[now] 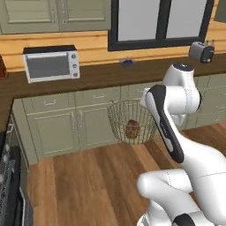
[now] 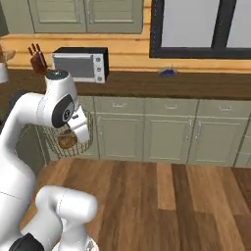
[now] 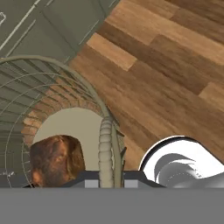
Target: Open the cabinet, pick up the bread from the cabinet and place it in the basket. Then move the basket to the dining counter.
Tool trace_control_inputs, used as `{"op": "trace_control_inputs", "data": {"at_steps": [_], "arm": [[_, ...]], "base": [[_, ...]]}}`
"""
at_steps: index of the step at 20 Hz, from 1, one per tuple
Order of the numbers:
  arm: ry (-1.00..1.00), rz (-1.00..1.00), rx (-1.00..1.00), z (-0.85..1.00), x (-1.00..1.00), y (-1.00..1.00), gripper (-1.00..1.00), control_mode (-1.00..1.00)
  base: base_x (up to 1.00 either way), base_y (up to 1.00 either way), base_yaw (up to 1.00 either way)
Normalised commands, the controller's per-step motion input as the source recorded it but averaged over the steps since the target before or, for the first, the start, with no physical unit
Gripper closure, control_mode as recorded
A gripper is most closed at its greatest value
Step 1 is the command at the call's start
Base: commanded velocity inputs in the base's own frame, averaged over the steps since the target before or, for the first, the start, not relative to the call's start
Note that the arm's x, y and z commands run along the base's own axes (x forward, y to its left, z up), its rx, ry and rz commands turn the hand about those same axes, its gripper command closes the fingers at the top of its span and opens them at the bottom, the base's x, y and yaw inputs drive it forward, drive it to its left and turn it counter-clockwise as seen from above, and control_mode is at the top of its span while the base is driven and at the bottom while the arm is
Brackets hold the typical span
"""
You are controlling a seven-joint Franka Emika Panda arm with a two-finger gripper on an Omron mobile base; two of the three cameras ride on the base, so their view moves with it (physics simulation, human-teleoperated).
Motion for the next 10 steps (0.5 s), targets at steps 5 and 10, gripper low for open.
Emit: {"op": "trace_control_inputs", "data": {"at_steps": [5, 10], "arm": [[0.0, 0.0, 0.0, 0.0, 0.0, 0.0, 1.0, 1.0], [0.0, 0.0, 0.0, 0.0, 0.0, 0.0, 1.0, 1.0]], "base": [[-0.01, 0.0, -1.0], [0.0, 0.0, -1.0]]}}
